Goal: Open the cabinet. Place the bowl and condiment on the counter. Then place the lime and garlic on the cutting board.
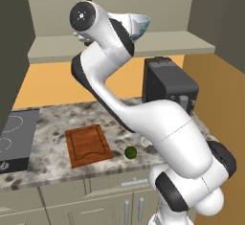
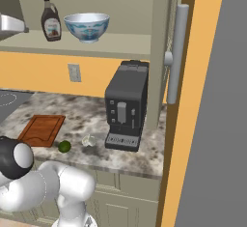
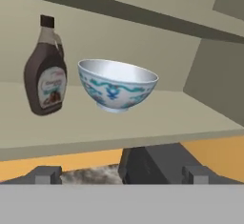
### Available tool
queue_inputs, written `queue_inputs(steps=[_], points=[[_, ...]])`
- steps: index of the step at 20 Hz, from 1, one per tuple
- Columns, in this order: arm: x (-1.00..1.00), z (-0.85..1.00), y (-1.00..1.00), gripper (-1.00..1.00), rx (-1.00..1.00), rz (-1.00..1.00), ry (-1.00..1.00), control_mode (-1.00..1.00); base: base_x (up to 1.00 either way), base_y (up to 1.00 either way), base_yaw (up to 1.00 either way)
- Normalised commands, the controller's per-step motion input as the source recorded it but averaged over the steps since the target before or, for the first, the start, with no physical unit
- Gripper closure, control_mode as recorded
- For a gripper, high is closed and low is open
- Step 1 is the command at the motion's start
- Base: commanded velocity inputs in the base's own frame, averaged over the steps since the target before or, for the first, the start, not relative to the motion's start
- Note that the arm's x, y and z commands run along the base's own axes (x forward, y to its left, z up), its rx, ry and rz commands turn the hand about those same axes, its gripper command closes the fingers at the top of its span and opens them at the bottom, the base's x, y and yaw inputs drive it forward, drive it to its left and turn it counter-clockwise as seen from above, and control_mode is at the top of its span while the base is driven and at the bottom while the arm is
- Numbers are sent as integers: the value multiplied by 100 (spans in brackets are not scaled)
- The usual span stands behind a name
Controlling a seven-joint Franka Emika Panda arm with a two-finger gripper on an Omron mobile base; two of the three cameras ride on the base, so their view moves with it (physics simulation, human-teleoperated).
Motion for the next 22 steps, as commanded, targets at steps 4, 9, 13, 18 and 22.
queue_inputs(steps=[4,9,13,18,22], points=[[25,-3,7,-100,0,0,-1,-100,0,0,0],[30,0,0,-100,0,0,-2,-100,0,0,0],[23,0,9,-100,0,0,-3,-100,0,0,0],[27,-2,10,-100,0,0,-1,-100,0,0,0],[31,-1,2,-100,0,0,0,-100,0,0,0]])
